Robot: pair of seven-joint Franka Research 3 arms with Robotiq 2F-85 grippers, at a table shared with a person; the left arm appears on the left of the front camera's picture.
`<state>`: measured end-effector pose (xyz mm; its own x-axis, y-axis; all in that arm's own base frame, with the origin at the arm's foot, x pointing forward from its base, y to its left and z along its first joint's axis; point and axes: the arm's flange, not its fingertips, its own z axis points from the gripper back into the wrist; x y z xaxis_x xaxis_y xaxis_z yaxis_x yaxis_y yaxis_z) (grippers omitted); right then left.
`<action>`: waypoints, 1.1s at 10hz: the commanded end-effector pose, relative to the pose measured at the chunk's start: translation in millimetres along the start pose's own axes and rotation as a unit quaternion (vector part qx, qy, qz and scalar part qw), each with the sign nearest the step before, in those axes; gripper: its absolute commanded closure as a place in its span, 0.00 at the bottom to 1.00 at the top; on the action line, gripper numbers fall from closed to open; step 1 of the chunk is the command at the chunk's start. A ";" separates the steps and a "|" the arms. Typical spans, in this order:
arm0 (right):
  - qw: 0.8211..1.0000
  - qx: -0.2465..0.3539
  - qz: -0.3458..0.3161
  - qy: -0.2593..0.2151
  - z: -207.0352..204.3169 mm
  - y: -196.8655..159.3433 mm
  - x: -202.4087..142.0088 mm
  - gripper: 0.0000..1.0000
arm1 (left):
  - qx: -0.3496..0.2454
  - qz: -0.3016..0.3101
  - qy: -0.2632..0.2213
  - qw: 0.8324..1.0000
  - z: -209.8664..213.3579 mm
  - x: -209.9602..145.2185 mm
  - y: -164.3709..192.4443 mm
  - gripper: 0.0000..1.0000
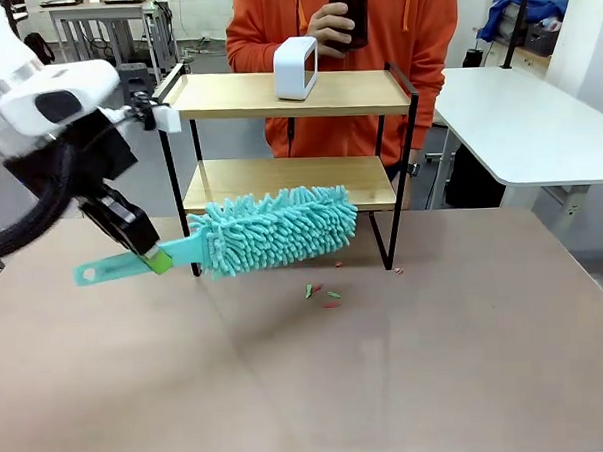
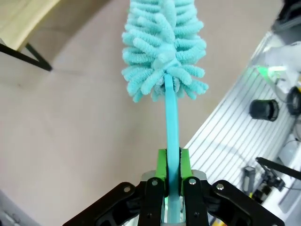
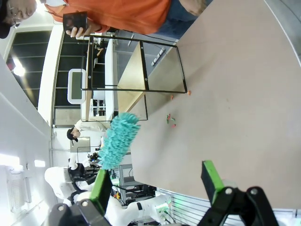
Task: Clean the shelf.
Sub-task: Clean the remaining tier of the Shelf with the Duster once objects are removed.
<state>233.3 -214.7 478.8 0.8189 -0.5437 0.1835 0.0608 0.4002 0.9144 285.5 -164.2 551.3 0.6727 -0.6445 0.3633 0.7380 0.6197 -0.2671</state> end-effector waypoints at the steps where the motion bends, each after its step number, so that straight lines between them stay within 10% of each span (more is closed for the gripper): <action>1: 1.000 0.011 0.012 -0.005 -0.6 2.1 2.9 0.00 | -0.096 -0.027 -0.038 0.994 73.1 -36.0 24.8 0.88; 5: 1.000 0.011 0.012 -0.005 -0.6 2.1 2.9 0.00 | -0.154 0.018 -0.245 0.957 160.3 -131.0 64.5 0.88; 8: 1.000 0.011 0.012 -0.005 -0.6 2.1 2.9 0.00 | -0.136 0.236 -0.429 0.862 170.9 -198.5 120.1 0.88; 11: 1.000 0.011 0.012 -0.005 -0.6 2.1 2.9 0.00 | -0.144 0.378 -0.394 0.825 145.7 -208.5 164.3 0.88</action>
<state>233.2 -214.7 478.8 0.8188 -0.5440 0.1834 0.0614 0.4006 0.9142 242.8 158.1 554.0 0.7790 0.3938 0.4880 0.2362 0.5366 -0.8101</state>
